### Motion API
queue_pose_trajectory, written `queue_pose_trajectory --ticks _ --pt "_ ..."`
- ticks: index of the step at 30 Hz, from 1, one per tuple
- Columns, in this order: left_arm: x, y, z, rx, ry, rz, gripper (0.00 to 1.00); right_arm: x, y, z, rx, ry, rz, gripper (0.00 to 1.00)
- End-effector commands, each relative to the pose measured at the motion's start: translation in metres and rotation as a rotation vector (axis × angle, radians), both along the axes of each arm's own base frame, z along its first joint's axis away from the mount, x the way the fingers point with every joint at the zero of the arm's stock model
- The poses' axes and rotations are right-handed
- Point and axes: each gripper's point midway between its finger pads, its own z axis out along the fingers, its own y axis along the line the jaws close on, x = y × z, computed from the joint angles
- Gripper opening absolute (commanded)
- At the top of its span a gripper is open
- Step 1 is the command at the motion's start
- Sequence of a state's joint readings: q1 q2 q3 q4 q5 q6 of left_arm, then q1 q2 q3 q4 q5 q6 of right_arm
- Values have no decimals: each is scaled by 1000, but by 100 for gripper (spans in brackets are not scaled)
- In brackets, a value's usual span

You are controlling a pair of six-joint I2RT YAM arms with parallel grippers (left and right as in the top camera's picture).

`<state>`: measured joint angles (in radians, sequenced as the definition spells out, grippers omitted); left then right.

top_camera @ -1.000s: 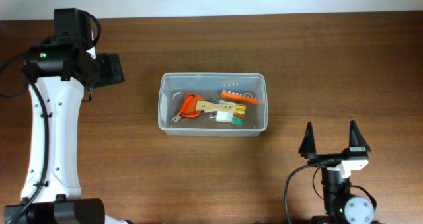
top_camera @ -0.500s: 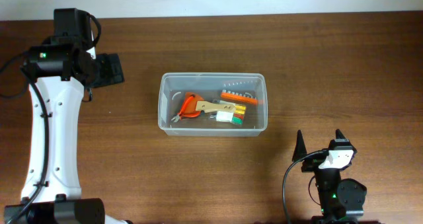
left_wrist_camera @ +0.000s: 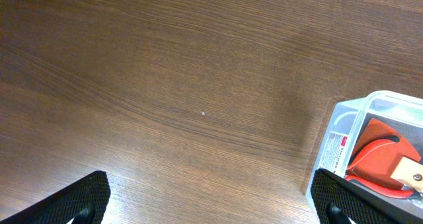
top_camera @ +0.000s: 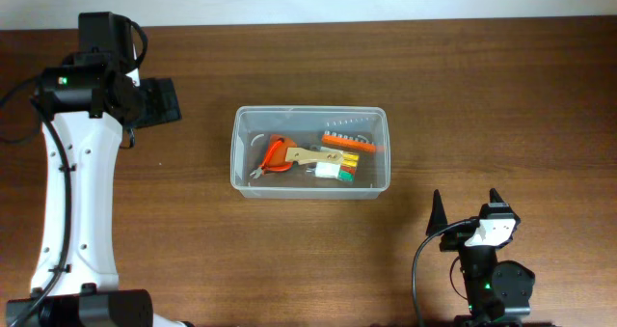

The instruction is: Pack container

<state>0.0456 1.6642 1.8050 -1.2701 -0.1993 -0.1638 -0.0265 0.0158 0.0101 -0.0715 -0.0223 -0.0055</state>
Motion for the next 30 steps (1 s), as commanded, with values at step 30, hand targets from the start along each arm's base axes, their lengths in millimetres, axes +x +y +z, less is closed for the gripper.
queue_pose_trajectory --ticks 30 --pt "-111 -36 67 4 -258 -120 99 0 -4 -2 -6 3 -22 99"
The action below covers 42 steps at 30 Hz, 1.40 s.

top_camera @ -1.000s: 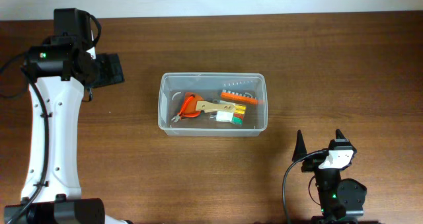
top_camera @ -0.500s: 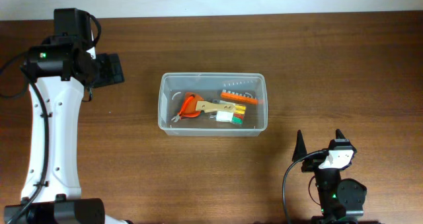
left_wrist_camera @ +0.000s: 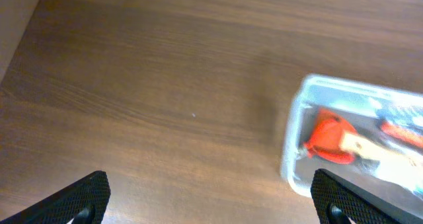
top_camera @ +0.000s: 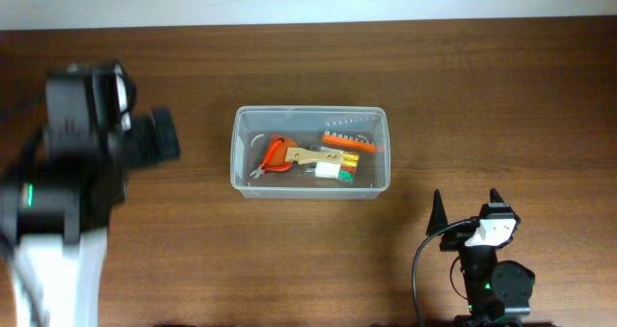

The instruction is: Pack container

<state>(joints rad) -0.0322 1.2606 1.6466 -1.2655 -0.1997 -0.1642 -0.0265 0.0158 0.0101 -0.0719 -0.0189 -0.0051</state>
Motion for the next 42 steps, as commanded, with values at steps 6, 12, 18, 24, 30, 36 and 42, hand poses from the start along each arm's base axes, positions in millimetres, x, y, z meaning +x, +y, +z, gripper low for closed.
queue_pose_trajectory --ticks 6,12,18,24,30,36,42 --pt "-78 -13 -34 1 -98 -75 99 0 -4 -2 -7 3 -19 99" --pt "-66 -16 -10 -43 -501 -75 99 0 -4 -2 -7 3 -19 99" --pt "-69 -16 -16 -59 -728 -73 99 0 -4 -2 -7 3 -19 99" --pt "-75 -14 -22 -65 -891 -64 99 0 -4 -2 -7 3 -19 99" --pt "-79 11 -30 -17 -1006 69 99 0 -4 -2 -7 3 -19 99" --pt "-76 19 -42 -5 -1076 105 99 0 -4 -2 -7 3 -19 99" --pt "-71 21 -57 -4 -1100 116 99 0 -4 -2 -7 3 -19 99"
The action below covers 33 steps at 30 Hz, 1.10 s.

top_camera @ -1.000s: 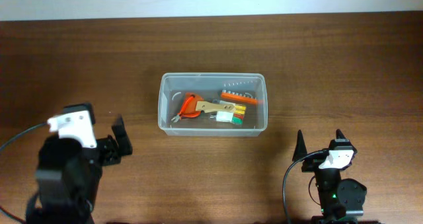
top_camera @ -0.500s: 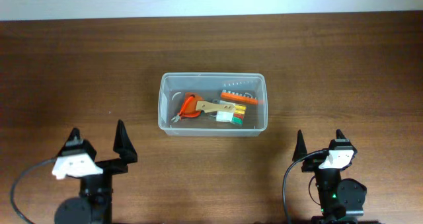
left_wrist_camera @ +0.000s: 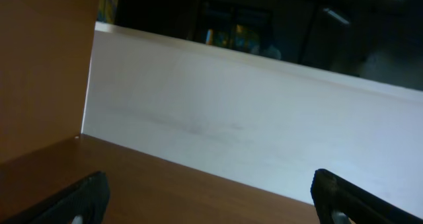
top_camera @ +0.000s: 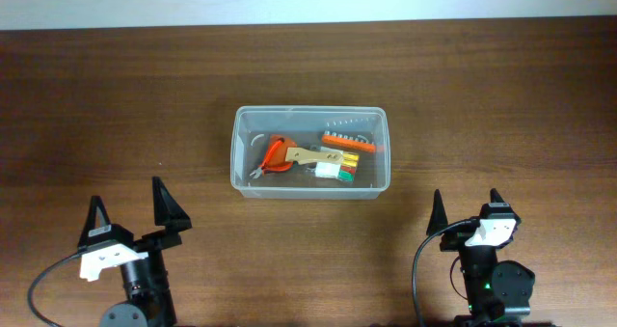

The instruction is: Pack container

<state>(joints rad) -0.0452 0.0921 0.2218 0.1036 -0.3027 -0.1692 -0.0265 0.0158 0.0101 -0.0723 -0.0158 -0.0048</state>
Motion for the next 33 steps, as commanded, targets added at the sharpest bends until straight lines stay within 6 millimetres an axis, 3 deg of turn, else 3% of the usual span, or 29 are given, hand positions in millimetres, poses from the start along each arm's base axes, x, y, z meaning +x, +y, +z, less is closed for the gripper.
queue_pose_trajectory --ticks 1,7,15,19,33 --pt "4 4 -19 -4 18 23 99 0 -3 -2 -7 3 -16 99" --pt "5 1 -32 35 -7 17 99 0 -3 -2 -7 3 -16 99" --pt "6 -25 -28 346 -41 -54 99 0 -3 -2 -7 3 -16 99" --pt "8 -29 -33 425 -11 -58 99 0 -3 -2 -7 3 -16 99" --pt "20 -36 -115 438 317 -165 99 0 -3 -2 -7 3 -16 99"
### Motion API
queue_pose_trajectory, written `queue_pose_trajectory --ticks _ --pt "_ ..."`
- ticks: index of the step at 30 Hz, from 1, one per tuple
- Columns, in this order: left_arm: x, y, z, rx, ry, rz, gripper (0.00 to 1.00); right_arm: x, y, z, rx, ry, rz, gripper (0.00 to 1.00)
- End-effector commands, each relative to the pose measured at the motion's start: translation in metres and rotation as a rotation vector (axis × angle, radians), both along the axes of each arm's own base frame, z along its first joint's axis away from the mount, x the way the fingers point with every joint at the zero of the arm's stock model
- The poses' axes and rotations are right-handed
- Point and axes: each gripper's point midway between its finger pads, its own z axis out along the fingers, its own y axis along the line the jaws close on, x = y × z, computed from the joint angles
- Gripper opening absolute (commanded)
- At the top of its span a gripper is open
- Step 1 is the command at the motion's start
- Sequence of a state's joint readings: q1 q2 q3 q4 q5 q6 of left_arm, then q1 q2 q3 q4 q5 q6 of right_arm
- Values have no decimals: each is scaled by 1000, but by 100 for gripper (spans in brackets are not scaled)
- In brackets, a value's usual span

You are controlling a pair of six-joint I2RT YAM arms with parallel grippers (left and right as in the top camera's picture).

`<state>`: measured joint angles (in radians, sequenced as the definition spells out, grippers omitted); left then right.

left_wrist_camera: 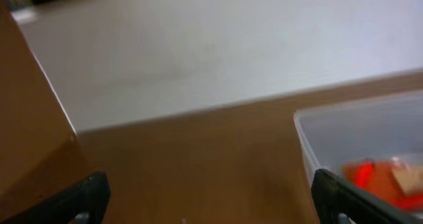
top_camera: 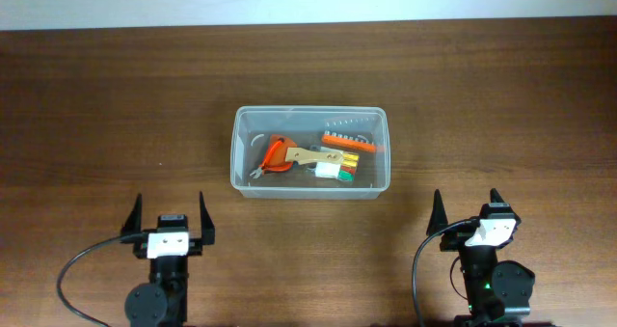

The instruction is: Pack container

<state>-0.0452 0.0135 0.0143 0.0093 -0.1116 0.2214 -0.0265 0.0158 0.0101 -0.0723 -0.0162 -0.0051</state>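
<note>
A clear plastic container (top_camera: 236,149) stands at the table's middle; its left end also shows at the right of the left wrist view as a clear container (left_wrist_camera: 310,151). Inside lie red-handled pliers (top_camera: 274,157), an orange bit holder (top_camera: 352,141) and a small white pack (top_camera: 330,171). My left gripper (top_camera: 168,215) is folded back at the front left edge, open, with nothing between its fingers (left_wrist_camera: 89,194). At the front right edge my right gripper (top_camera: 466,206) is also folded back, open and empty.
The brown wooden table (top_camera: 116,105) runs to a white wall (left_wrist_camera: 198,45) at the back. A wooden side panel (left_wrist_camera: 26,118) rises at the left in the left wrist view.
My left gripper has turned at the front left edge, so it now points straight at the table's middle. Its camera now shows the container's left end. Right arm unchanged.
My left arm was stretched out left of the container, gripper open over bare wood. A second later it was in motion there. Then it was folded at the front left edge, facing the back wall. Now it faces the container. The container's contents and my right arm stayed put.
</note>
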Motion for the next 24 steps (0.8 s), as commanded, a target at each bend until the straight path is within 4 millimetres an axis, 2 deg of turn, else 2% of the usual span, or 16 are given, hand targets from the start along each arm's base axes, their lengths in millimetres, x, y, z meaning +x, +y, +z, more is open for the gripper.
queue_pose_trajectory --ticks 1,3,10,24 --pt "0 -3 -15 21 54 -19 99 0 -3 -2 -6 3 -16 99" --pt "-1 -4 -22 22 84 -23 99 0 -3 -2 -6 3 -16 99" --pt "-1 -13 -23 6 87 -78 99 0 -3 -2 -6 3 -16 99" --pt "-1 -13 -23 6 87 -78 99 0 -3 -2 -6 3 -16 99"
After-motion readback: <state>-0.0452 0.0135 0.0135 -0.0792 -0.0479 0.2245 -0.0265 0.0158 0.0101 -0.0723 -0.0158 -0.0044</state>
